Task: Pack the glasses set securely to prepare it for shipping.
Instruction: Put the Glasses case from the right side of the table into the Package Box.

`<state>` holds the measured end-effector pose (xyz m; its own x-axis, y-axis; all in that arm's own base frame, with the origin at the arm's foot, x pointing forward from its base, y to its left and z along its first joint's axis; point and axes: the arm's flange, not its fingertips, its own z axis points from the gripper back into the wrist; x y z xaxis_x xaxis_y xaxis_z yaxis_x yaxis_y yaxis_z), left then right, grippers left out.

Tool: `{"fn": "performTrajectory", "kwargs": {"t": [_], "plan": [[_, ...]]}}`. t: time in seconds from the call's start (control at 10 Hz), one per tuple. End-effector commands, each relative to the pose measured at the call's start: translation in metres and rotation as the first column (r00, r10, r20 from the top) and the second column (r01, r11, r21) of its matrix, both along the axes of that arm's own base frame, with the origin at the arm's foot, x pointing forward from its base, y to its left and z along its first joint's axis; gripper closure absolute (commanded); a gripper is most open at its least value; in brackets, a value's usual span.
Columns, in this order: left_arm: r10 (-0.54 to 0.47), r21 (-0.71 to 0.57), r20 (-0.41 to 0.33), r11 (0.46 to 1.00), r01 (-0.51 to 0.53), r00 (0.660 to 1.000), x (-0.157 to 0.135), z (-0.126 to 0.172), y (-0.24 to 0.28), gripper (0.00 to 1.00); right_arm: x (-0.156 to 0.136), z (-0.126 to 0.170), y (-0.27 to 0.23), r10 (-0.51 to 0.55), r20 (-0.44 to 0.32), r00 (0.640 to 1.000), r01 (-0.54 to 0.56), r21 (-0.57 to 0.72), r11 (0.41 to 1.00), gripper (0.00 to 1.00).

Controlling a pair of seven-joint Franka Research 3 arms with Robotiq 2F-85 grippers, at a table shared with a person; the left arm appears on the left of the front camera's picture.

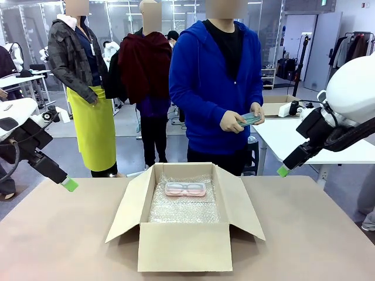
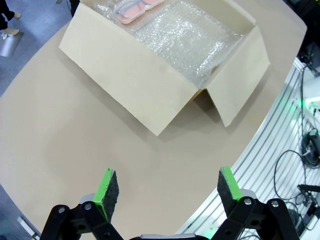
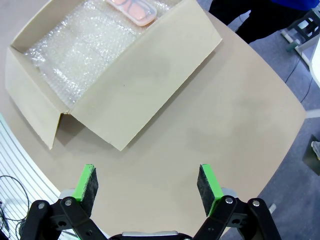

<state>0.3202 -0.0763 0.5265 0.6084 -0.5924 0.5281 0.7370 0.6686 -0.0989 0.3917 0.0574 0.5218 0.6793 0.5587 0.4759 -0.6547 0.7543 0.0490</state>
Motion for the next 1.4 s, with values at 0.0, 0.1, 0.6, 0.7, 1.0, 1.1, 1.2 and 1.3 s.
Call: {"fn": "performTrajectory", "kwargs": {"t": [0.0, 0.1, 0.6, 0.7, 1.0, 1.1, 1.2, 1.3], "plan": [[-0.017, -0.02, 0.007, 1.0, 0.017, 1.0, 0.0005, -0.0002, 0.0014, 0.0, 0.0003, 0.001, 0.0004, -0.006, 0.007, 1.0, 0.006, -0.004, 1.0, 0.0], [-0.017, -0.02, 0.007, 1.0, 0.017, 1.0, 0.0005, -0.0002, 0.0014, 0.0, 0.0003, 0.001, 0.0004, -0.006, 0.007, 1.0, 0.006, -0.004, 1.0, 0.0], [-0.017, -0.02, 0.007, 1.0, 0.017, 1.0, 0.0005, -0.0002, 0.0014, 0.0, 0.0003, 0.001, 0.0004, -0.006, 0.007, 1.0, 0.006, -0.004, 1.0, 0.0], [-0.017, -0.02, 0.007, 1.0, 0.017, 1.0, 0.0005, -0.0002, 0.0014, 0.0, 0.0003, 0.001, 0.0004, -0.006, 0.007, 1.0, 0.006, -0.004, 1.0, 0.0], [-0.017, -0.02, 0.007, 1.0, 0.017, 1.0, 0.0005, -0.0002, 0.0014, 0.0, 0.0003, 0.001, 0.0004, -0.006, 0.007, 1.0, 0.006, -0.004, 1.0, 0.0], [-0.017, -0.02, 0.007, 1.0, 0.017, 1.0, 0.0005, -0.0002, 0.0014, 0.0, 0.0003, 0.001, 0.0004, -0.006, 0.007, 1.0, 0.006, -0.004, 1.0, 0.0], [-0.017, -0.02, 0.007, 1.0, 0.017, 1.0, 0.0005, -0.0002, 0.0014, 0.0, 0.0003, 0.001, 0.0004, -0.006, 0.007, 1.0, 0.006, -0.004, 1.0, 0.0], [-0.017, -0.02, 0.007, 1.0, 0.017, 1.0, 0.0005, -0.0002, 0.0014, 0.0, 0.0003, 0.001, 0.0004, -0.006, 0.007, 1.0, 0.006, -0.004, 1.0, 0.0]]}}
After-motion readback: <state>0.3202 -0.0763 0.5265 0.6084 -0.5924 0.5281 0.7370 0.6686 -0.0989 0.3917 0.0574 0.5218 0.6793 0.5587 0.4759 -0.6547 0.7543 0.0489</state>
